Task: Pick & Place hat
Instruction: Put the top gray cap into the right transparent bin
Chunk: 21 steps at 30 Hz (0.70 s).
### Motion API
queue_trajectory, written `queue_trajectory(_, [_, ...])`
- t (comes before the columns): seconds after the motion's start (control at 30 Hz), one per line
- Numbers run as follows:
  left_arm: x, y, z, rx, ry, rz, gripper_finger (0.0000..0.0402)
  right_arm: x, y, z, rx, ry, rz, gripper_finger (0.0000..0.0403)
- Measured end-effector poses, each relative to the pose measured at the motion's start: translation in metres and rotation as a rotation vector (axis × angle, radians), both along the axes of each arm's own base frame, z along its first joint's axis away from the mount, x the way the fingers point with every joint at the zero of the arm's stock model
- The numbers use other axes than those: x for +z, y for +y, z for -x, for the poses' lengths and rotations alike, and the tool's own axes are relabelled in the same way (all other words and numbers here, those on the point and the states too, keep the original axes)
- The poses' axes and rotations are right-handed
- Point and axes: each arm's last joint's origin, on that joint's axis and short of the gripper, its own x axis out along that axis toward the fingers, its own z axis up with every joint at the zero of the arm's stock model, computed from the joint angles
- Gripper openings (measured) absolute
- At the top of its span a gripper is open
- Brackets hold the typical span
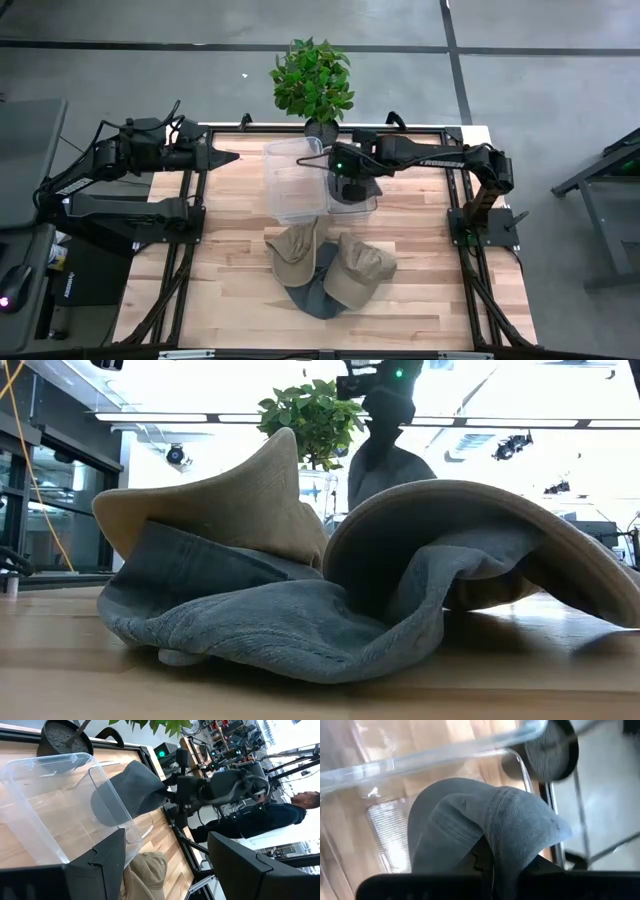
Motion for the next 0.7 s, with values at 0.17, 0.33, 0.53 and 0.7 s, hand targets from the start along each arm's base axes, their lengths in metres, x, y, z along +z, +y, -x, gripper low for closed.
queue_trajectory(0.17, [0.0, 0.0, 0.0, 0.0, 0.0, 0.0, 0.0241, -0.001, -0.008, 0.002, -0.112, -0.067, -0.135, 0.0017])
queue_trajectory(0.33, [0.0, 0.0, 0.0, 0.0, 0.0, 0.0, 0.0241, -0.001, -0.017, 0.003, -0.193, -0.106, -0.192, 0.0017])
queue_trajectory(0.53, [0.0, 0.0, 0.0, 0.0, 0.0, 0.001, 0.0241, -0.001, -0.033, 0.006, -0.276, -0.147, -0.262, 0.0017])
queue_trajectory(0.7, [0.0, 0.0, 0.0, 0.003, -0.004, 0.015, 0.0241, -0.001, -0.04, 0.007, -0.283, -0.163, -0.322, 0.0017])
